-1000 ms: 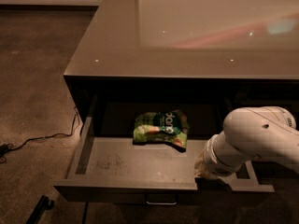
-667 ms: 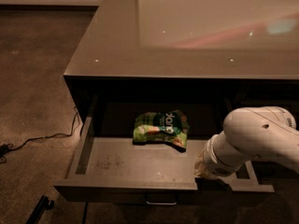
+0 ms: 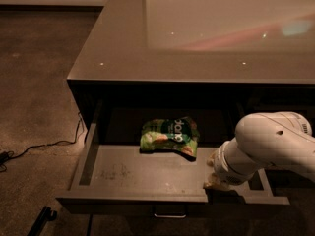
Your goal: Open top drawer
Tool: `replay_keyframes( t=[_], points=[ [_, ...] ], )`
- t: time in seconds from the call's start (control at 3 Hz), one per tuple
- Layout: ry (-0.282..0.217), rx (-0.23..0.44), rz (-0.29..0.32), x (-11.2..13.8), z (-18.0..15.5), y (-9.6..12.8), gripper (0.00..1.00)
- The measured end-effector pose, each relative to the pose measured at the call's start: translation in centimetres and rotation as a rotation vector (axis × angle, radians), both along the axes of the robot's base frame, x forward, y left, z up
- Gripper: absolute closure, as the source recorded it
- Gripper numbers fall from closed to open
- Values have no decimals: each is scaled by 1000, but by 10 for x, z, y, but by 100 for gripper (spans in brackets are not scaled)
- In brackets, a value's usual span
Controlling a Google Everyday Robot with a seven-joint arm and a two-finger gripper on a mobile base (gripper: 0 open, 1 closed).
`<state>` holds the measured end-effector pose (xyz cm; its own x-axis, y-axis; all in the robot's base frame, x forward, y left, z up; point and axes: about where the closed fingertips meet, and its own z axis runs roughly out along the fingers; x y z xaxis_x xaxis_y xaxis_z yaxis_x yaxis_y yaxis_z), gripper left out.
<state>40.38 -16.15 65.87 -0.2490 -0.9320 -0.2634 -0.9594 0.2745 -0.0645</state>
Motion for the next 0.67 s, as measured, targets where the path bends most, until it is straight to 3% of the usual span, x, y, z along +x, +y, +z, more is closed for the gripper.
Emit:
replay_keyframes(
  t=[0.33,0.67],
  points=[
    [0,0,0,0,0,0,0],
    [0,0,0,0,0,0,0]
  ],
)
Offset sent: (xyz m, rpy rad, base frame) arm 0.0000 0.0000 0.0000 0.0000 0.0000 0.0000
